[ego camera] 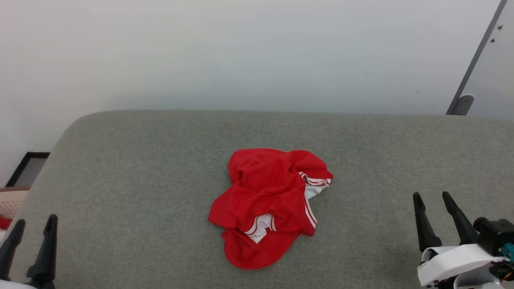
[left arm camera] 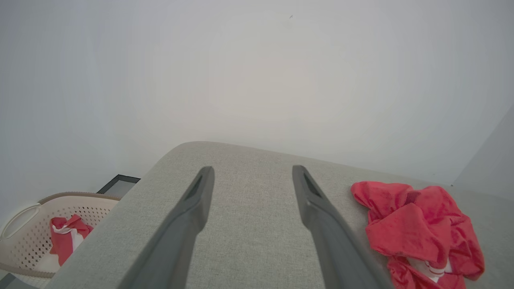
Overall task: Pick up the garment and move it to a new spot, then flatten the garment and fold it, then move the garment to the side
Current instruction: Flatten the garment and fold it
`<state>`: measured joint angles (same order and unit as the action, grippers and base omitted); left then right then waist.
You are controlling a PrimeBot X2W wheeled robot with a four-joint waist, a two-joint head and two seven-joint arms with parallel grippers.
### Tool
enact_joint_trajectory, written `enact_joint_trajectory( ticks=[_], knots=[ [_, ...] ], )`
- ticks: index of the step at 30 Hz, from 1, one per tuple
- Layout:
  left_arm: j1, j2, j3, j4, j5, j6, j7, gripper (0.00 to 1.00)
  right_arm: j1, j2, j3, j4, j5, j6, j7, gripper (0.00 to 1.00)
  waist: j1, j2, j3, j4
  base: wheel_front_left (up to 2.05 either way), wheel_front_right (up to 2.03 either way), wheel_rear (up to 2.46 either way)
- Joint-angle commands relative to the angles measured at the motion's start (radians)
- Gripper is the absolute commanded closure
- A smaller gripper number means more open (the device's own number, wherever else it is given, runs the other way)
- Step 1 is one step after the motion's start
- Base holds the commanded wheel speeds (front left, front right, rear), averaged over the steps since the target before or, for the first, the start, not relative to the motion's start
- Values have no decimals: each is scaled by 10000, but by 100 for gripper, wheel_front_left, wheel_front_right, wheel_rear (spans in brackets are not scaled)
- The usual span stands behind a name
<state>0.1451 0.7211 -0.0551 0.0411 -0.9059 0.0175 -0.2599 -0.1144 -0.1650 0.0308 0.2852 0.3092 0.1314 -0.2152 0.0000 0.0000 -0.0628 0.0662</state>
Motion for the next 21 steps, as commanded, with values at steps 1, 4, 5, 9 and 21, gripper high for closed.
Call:
enact_joint_trajectory(
  ticks=[1, 4, 5, 9, 21],
  knots=[
    [-54, -39, 47, 6, 62, -53, -38, 0, 35, 7, 18, -10, 101, -14, 24, 0, 0, 0, 35, 49, 0, 0, 0],
    [-87, -39, 36, 18, 121, -90, -42, 0, -8, 19, 73, -30, 77, -14, 58, 0, 0, 0, 76, 145, 0, 0, 0],
    [-113, -46, 28, 14, 120, -101, -43, 0, -20, 19, 103, -38, 79, -14, 82, 0, 0, 0, 91, 187, 0, 0, 0],
    [-145, -76, -11, 6, 167, -177, -47, 0, -80, -42, 258, -45, 114, -14, 135, 0, 0, 0, 136, 372, 0, 0, 0],
    [-496, -201, -286, -82, 342, -301, -9, 0, -414, -86, 1158, 99, 310, -14, 551, 0, 0, 0, 413, 1418, 0, 0, 0]
  ],
)
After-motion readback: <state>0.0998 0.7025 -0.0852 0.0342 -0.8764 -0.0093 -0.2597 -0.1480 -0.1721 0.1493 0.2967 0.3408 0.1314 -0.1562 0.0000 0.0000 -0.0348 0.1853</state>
